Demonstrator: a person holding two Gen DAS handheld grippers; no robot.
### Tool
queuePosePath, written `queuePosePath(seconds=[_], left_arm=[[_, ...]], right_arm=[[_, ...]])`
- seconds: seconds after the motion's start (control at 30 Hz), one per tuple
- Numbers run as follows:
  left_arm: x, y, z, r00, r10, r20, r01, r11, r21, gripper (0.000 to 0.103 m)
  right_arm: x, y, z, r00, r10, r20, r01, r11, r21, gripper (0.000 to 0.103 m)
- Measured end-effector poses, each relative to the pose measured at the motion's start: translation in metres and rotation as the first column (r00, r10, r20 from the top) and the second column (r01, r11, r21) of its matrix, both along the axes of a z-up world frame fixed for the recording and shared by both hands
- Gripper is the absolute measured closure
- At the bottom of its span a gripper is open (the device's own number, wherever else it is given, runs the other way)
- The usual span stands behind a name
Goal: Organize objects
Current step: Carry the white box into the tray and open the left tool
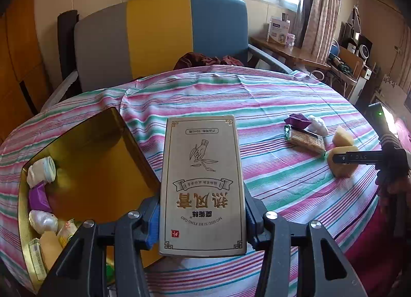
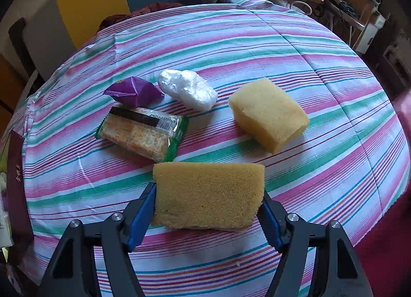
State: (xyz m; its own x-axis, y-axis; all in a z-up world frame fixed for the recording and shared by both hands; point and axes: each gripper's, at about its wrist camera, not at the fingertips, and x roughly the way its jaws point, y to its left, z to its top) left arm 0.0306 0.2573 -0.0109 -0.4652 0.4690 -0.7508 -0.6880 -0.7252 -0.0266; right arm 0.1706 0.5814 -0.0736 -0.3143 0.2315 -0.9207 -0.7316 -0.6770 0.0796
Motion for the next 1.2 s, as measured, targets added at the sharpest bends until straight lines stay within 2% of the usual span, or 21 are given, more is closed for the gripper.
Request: queuePosePath(seconds=[0.47,0.67,0.77,0.87,1.0,1.03,1.2], left_arm=[[-0.014,-0.038,0.000,0.996,0.074,0.044,-0.076,0.996,0.038,0.052],[-0.045,-0.086,0.006,0.976,0.197,0.090,-0.204,0.976,0.078,0.052],[-0.068,-0.118,0.008,0.954,0.275,0.119,-0.286,0.954,0.091,0.052],[-0.101,-0.153,0.006,0.919,0.358,0.167,-0.377,0.921,0.101,0.052],[-0.147,-0.190,-0.011,0.847,0.427,0.317,-0.479,0.872,0.102,0.052],[-0.153,-0.194,-0.016,0.835,0.442,0.329,-0.494,0.864,0.093,0.052],[-0.178,-0.193,-0.042,0.802,0.467,0.372,-0.506,0.862,0.009,0.052]], right_arm=[[0.000,-0.002,0.000,1.000,0.010,0.019,-0.011,1.000,0.024,0.030],[0.000,-0.004,0.000,1.000,0.015,0.025,-0.016,0.999,0.031,0.030],[0.000,-0.005,0.000,0.999,0.017,0.028,-0.018,0.999,0.036,0.030],[0.000,-0.006,0.000,0.999,0.020,0.032,-0.021,0.999,0.040,0.030],[0.001,-0.006,0.000,0.999,0.019,0.032,-0.021,0.999,0.040,0.030],[0.002,-0.006,0.001,0.999,0.019,0.031,-0.020,0.999,0.040,0.030],[0.001,-0.006,0.000,0.999,0.018,0.032,-0.020,0.999,0.039,0.030]])
